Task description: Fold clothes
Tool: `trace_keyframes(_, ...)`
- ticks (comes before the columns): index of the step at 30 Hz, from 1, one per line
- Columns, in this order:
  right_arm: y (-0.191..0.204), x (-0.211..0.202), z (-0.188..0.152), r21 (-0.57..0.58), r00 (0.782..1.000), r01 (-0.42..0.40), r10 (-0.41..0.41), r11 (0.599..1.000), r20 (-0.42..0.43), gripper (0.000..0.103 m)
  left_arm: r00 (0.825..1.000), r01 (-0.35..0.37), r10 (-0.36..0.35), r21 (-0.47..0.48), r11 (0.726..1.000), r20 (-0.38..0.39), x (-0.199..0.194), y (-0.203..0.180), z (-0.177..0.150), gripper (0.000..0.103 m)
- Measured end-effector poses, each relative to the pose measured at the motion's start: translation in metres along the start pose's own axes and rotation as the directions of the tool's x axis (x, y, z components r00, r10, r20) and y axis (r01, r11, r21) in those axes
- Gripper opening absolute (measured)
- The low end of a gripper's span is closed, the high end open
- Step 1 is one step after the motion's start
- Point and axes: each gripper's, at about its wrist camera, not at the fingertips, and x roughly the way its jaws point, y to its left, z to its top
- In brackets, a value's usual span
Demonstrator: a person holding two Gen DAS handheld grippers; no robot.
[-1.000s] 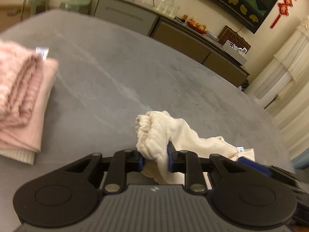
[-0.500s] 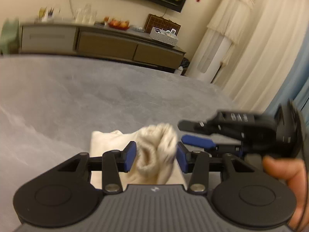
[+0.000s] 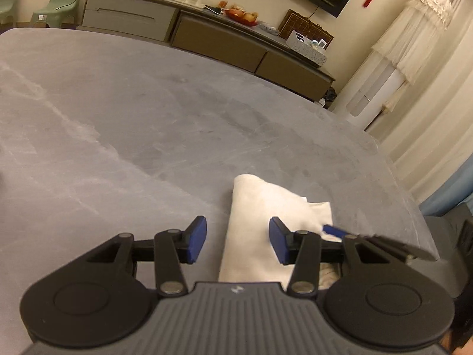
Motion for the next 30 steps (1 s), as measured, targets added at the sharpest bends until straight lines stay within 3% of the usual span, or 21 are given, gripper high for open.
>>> trace_keyframes(2,0.002,-0.013,0.008,0.022,1.000,0.001,-0.002,1.000,0.027,0.048,1.000,0.016,-0.016,0.018,1.000,-0.001,0.000,-0.001,0.002,0.061)
trace_keyframes(4,-0.004,-0.036,0.008,0.063,0.996,-0.014,0.008,0.998,0.088,0.080,0.999,0.038,-0.037,0.040,0.998,-0.018,0.004,-0.002,0.001,0.065)
trace_keyframes(6,-0.014,-0.033,0.007,0.098,0.997,0.004,-0.012,0.995,0.079,0.089,0.999,0.031,-0.029,0.057,0.998,-0.043,0.017,-0.002,-0.001,0.065)
trace_keyframes(8,-0.025,-0.016,0.003,0.143,1.000,0.005,-0.007,0.990,0.014,0.087,0.998,0.031,-0.027,0.070,0.997,-0.064,0.029,-0.006,-0.006,0.065)
trace_keyframes(10,-0.033,0.003,-0.007,0.179,0.999,-0.033,0.039,0.983,-0.028,0.061,0.997,0.052,-0.047,0.097,0.994,-0.055,0.032,-0.010,-0.010,0.062)
trace_keyframes(11,-0.033,0.009,-0.009,0.180,0.997,-0.063,0.068,0.982,-0.024,0.050,0.997,0.062,-0.057,0.111,0.992,-0.050,0.033,-0.012,-0.012,0.052)
trace_keyframes(13,-0.029,0.012,-0.006,0.179,0.993,-0.105,0.113,0.978,-0.034,0.037,0.997,0.079,-0.076,0.111,0.991,-0.033,0.029,-0.010,-0.012,0.031)
trace_keyframes(15,-0.021,0.004,-0.002,0.163,0.993,-0.117,0.119,0.980,-0.004,0.034,0.996,0.093,-0.094,0.087,0.992,0.000,0.014,-0.004,-0.009,0.021)
trace_keyframes(19,0.014,-0.010,0.017,0.075,0.985,-0.164,0.159,0.984,0.073,0.034,0.988,0.058,-0.069,0.078,0.995,0.135,-0.051,0.015,-0.006,0.020)
trace_keyframes(23,0.089,-0.016,0.049,-0.081,0.963,-0.233,0.242,0.969,0.116,0.034,0.959,-0.021,0.011,0.033,0.999,0.284,-0.132,0.054,-0.003,0.020)
trace_keyframes(26,0.158,-0.004,0.081,-0.147,0.928,-0.336,0.353,0.930,0.114,0.034,0.927,-0.081,0.109,-0.092,0.992,0.359,-0.190,0.109,-0.001,0.021)
trace_keyframes(30,0.260,0.042,0.110,-0.248,0.894,-0.425,0.446,0.870,0.034,0.034,0.897,-0.230,0.294,-0.217,0.949,0.332,-0.223,0.175,0.004,0.023)
